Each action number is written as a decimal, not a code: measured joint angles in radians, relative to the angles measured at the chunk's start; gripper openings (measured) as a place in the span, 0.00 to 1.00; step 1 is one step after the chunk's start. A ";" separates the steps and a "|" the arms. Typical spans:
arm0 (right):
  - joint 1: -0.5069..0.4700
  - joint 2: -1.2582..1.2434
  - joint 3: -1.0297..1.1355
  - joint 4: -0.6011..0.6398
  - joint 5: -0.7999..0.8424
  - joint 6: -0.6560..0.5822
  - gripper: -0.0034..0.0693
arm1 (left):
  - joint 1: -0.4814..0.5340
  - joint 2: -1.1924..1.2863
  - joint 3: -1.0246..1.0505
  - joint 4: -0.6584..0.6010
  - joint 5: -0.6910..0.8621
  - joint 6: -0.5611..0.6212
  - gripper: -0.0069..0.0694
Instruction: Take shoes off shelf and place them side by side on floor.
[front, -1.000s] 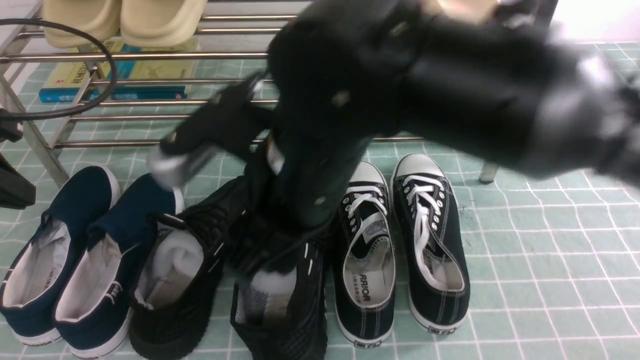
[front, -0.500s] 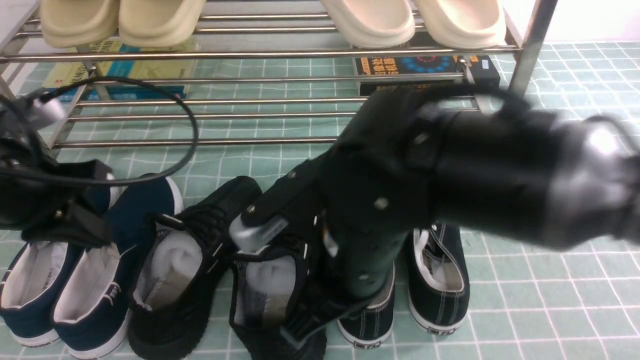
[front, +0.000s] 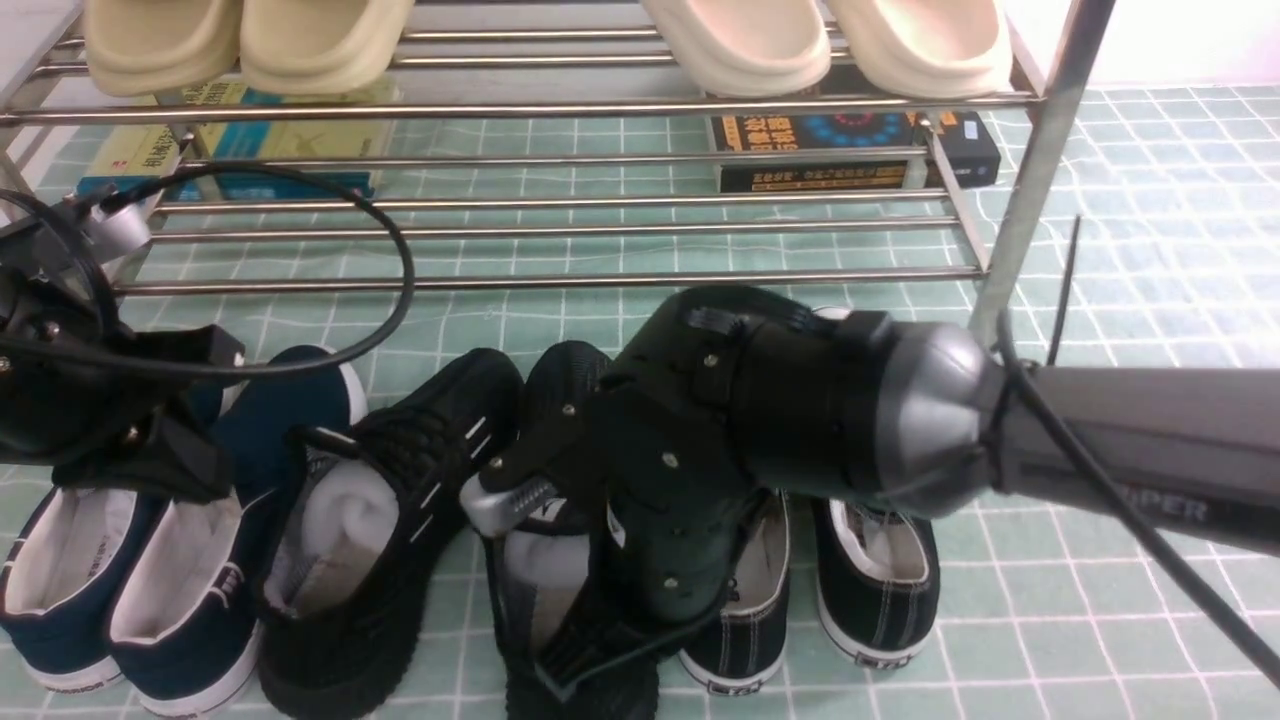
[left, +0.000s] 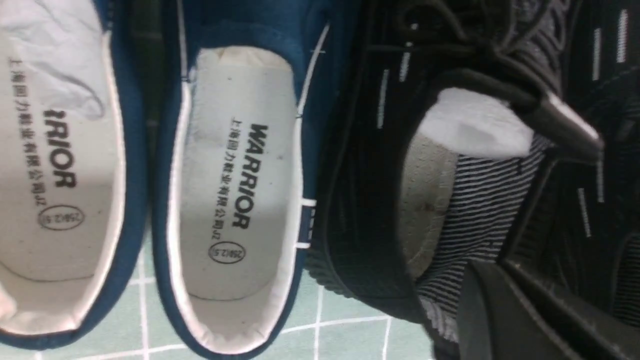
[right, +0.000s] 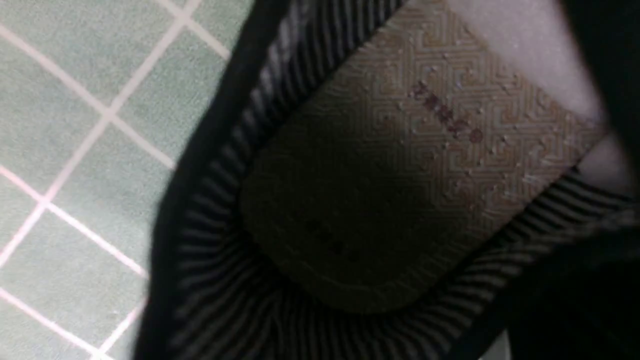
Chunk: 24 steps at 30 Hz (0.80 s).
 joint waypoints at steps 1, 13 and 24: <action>-0.004 -0.002 -0.011 -0.005 0.018 0.000 0.03 | 0.000 0.000 0.000 0.004 0.003 0.000 0.15; -0.021 -0.233 -0.183 -0.174 0.212 0.000 0.04 | 0.000 -0.025 0.000 0.014 0.032 0.018 0.15; -0.021 -0.861 0.167 -0.238 0.147 0.004 0.04 | 0.000 -0.079 0.000 0.021 0.018 0.018 0.16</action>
